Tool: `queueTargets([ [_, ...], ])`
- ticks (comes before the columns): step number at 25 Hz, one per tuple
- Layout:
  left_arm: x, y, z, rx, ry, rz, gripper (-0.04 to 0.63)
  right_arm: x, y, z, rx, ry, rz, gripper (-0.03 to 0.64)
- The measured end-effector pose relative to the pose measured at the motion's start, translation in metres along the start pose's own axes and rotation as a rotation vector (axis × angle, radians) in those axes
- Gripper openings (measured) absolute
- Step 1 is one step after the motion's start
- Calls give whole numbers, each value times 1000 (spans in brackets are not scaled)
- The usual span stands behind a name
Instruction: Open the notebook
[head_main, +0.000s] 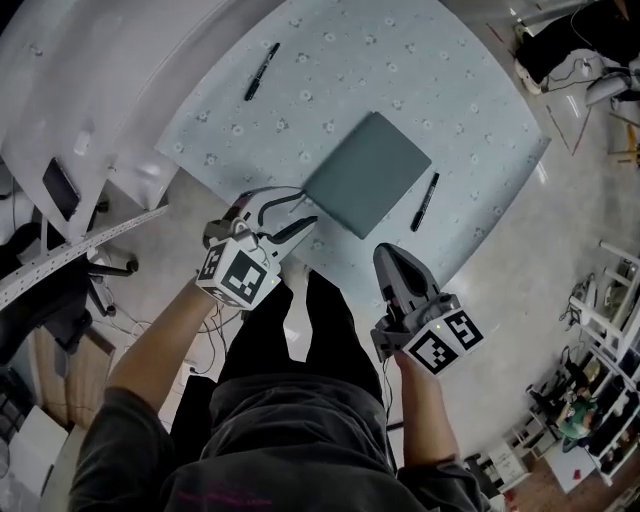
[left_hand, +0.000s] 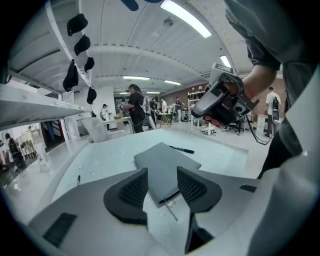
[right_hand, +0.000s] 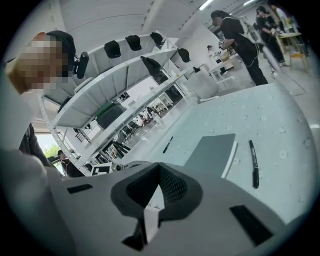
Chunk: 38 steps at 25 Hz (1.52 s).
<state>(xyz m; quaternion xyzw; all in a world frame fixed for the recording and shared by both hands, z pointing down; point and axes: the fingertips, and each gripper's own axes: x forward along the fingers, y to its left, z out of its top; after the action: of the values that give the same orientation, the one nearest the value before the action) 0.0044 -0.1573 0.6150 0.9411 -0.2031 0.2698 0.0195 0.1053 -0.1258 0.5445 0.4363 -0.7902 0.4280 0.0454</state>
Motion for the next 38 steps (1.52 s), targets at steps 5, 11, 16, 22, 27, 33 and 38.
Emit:
queueTargets([
  [5, 24, -5, -25, 125, 58, -16, 184, 0, -22, -17, 31, 12, -21, 2],
  [11, 45, -14, -41, 357, 115, -21, 187, -5, -40, -35, 62, 20, -45, 2],
  [16, 59, -20, -49, 526, 136, -30, 187, -10, -50, -47, 84, 22, -63, 2],
  [22, 69, -26, -54, 666, 138, -19, 186, -15, -62, -59, 106, 26, -79, 2],
  [27, 76, -32, -55, 733, 136, -26, 186, -19, -68, -68, 118, 29, -84, 2],
  [33, 78, -38, -60, 790, 137, -46, 146, -21, -71, -73, 128, 29, -87, 2],
  [38, 78, -40, -61, 815, 152, -71, 133, -22, -66, -74, 130, 33, -84, 2],
])
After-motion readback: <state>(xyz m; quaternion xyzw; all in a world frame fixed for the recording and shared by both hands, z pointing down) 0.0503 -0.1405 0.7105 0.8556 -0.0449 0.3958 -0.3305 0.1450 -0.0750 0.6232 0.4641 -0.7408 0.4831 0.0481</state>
